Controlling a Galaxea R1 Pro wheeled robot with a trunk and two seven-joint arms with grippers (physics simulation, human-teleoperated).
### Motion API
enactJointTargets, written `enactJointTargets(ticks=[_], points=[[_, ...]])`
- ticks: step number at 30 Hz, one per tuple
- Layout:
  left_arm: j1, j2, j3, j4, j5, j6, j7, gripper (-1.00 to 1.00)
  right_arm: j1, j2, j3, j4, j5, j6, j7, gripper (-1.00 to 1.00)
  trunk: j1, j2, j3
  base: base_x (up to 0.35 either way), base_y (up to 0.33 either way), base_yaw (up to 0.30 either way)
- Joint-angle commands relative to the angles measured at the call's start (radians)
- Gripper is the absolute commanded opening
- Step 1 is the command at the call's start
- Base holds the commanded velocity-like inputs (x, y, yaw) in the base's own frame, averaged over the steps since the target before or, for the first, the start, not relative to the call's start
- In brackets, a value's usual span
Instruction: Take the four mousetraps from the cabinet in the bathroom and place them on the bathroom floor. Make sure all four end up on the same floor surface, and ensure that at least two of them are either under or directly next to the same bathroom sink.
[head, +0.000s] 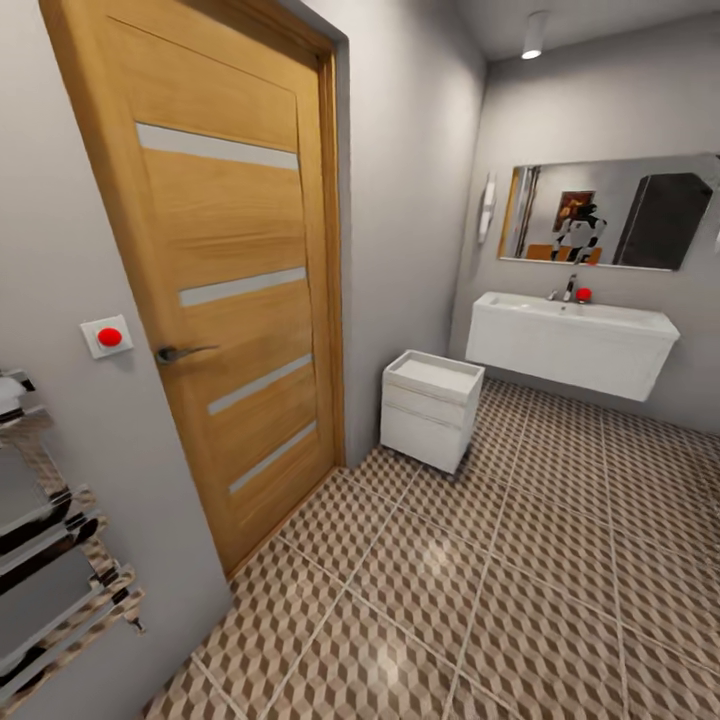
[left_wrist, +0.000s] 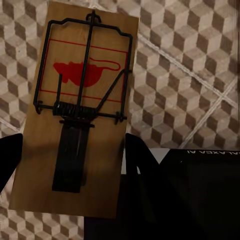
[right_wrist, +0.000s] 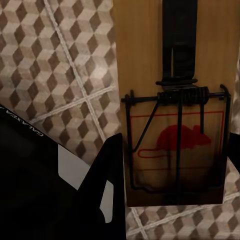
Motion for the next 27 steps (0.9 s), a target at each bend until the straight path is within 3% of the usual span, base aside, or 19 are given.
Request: enactJointTargets(ticks=[1,27], points=[[-0.001,0.001,-0.004,-0.004,-0.003,0.003,0.007,-1.00,-0.001,0.000,-0.008,0.000,0.005,-0.001,0.007,-1.00,0.000,-0.001,-0.001,0.000,0.000,-0.286],[-0.001,0.001,-0.004,-0.004,-0.003,0.003,0.007,-1.00,-0.001,0.004,-0.008,0.000,0.005,-0.001,0.007,-1.00,0.000,-0.001,0.000,0.000,0.000,-0.270]])
